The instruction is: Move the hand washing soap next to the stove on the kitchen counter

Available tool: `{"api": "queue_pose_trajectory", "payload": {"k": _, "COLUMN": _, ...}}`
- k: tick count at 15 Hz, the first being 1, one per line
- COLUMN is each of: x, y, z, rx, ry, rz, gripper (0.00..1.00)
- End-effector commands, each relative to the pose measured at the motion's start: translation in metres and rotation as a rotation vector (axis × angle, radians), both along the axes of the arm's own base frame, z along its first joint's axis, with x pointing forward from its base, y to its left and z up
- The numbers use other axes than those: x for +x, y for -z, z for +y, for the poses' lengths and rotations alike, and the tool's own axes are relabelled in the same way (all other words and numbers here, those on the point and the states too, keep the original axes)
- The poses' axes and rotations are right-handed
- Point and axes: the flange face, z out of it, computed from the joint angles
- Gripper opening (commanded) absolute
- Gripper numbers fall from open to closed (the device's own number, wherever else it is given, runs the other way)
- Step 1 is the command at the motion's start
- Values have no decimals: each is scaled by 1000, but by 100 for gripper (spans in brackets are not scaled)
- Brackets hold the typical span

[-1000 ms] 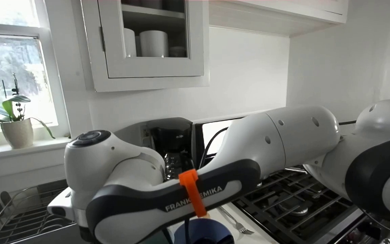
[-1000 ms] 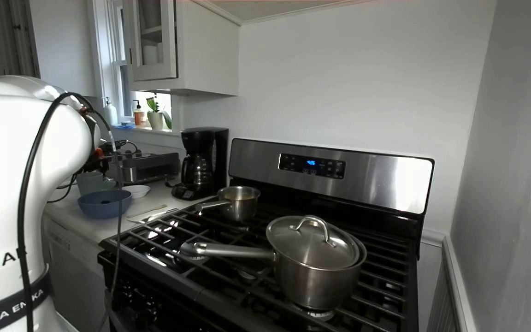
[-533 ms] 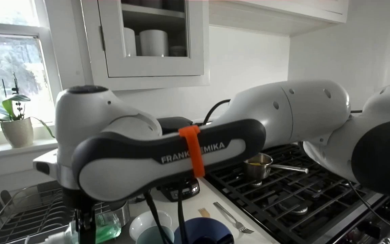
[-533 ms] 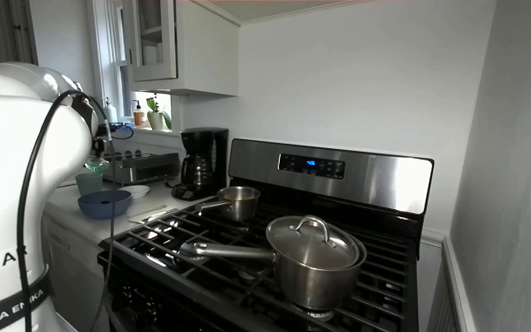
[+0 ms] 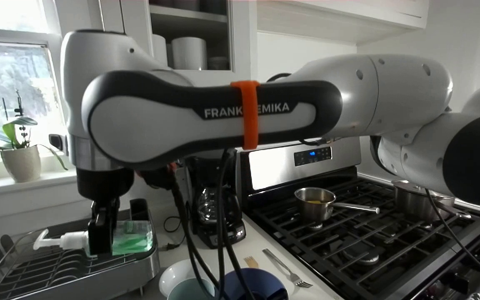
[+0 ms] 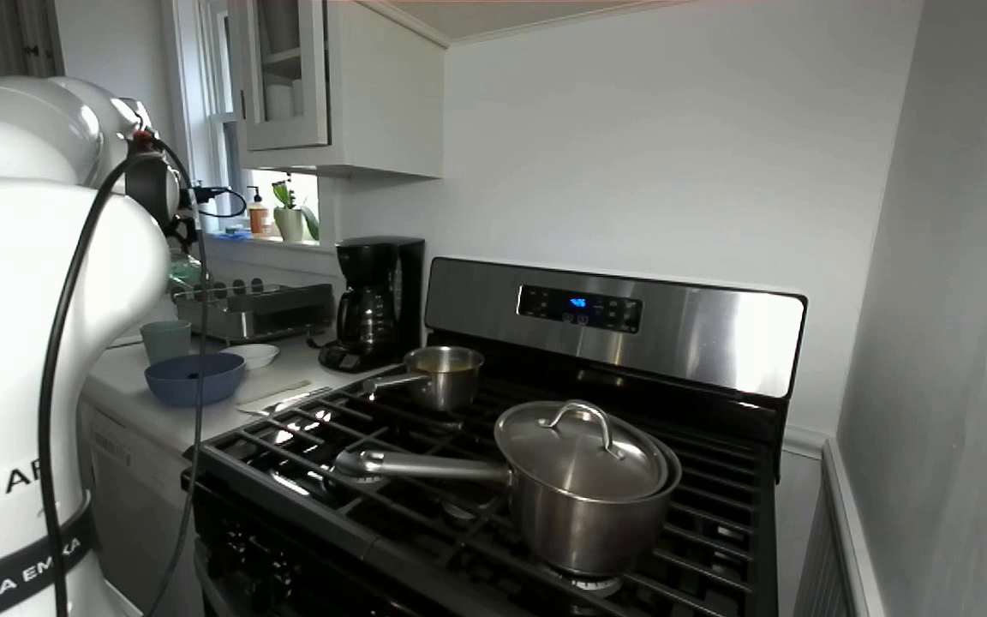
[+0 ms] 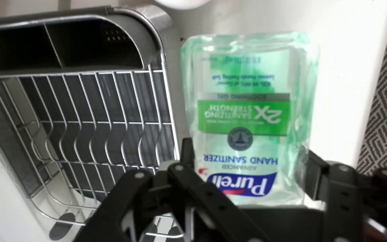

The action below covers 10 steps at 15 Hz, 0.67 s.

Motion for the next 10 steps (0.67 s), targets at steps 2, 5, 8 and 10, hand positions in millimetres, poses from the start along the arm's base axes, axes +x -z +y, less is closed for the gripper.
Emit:
{"api": "queue_pose_trajectory", "payload": {"k": 2, "x": 1, "y": -22, "z": -15, "rx": 0, "ry": 200, "rz": 58, "gripper": 44}}
{"api": "queue_pose_trajectory", "payload": {"k": 5, "x": 5, "y": -25, "z": -18, "rx": 38, "ry": 325, "rz": 68, "gripper": 44}}
{"api": "queue_pose_trajectory", "payload": {"k": 8, "x": 6, "y": -24, "z": -16, "rx": 69, "ry": 401, "rz": 66, "gripper": 44}}
{"api": "queue_pose_trajectory", "payload": {"k": 10, "x": 4, "y": -21, "z": -18, "rx": 54, "ry": 434, "rz": 80, "gripper": 44}}
